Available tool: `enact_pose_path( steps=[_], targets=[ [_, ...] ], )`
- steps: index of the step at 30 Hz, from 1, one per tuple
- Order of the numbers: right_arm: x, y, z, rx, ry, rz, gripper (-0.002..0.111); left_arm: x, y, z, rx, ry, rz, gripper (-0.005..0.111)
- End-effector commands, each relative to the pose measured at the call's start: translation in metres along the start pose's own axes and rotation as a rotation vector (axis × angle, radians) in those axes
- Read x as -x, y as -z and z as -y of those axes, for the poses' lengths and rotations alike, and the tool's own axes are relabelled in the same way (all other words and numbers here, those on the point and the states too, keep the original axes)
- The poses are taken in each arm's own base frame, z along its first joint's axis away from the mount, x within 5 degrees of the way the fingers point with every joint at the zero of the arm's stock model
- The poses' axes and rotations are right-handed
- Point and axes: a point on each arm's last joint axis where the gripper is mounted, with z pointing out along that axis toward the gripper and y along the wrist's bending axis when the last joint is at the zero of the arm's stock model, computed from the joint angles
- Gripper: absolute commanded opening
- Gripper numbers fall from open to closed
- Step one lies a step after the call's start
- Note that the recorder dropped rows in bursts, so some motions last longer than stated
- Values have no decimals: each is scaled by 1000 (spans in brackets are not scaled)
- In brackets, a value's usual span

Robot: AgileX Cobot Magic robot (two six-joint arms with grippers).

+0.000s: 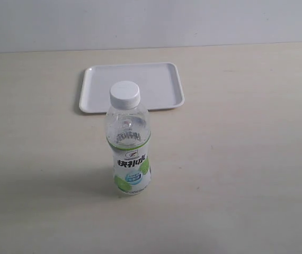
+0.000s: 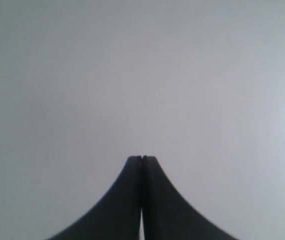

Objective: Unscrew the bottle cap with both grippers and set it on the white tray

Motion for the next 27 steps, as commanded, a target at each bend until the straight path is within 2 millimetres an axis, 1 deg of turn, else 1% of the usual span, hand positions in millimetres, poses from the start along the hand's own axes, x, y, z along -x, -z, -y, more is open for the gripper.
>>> enact_pose_path(
  steps=[1,3,7,10,13,15,19,23,25,27],
  targets=[
    [0,0,0,-6,2,13,0,-24,-18,0,-60,-153,-208,0],
    [0,0,0,-6,2,13,0,-41,-24,-3,-78,-198,-318,0],
    [0,0,0,-6,2,13,0,-68,-34,-8,-132,-211,-455,0],
    [0,0,0,-6,2,13,0,-87,-42,-2,-297,-261,-508,0],
    [0,0,0,-6,2,13,0,-110,-47,3,-501,-316,-617,0],
    [0,0,0,-6,2,13,0,-124,-50,1,-553,-305,-689,0],
    [0,0,0,-6,2,13,0,-149,-53,-8,-556,-223,-785,0],
    [0,0,0,-6,2,13,0,-166,-56,-13,-577,-168,-834,0],
    [0,0,0,-6,2,13,0,-174,-56,-15,-586,-144,-860,4],
    [0,0,0,-6,2,13,0,-180,-56,-17,-584,-123,-878,13]
  ],
)
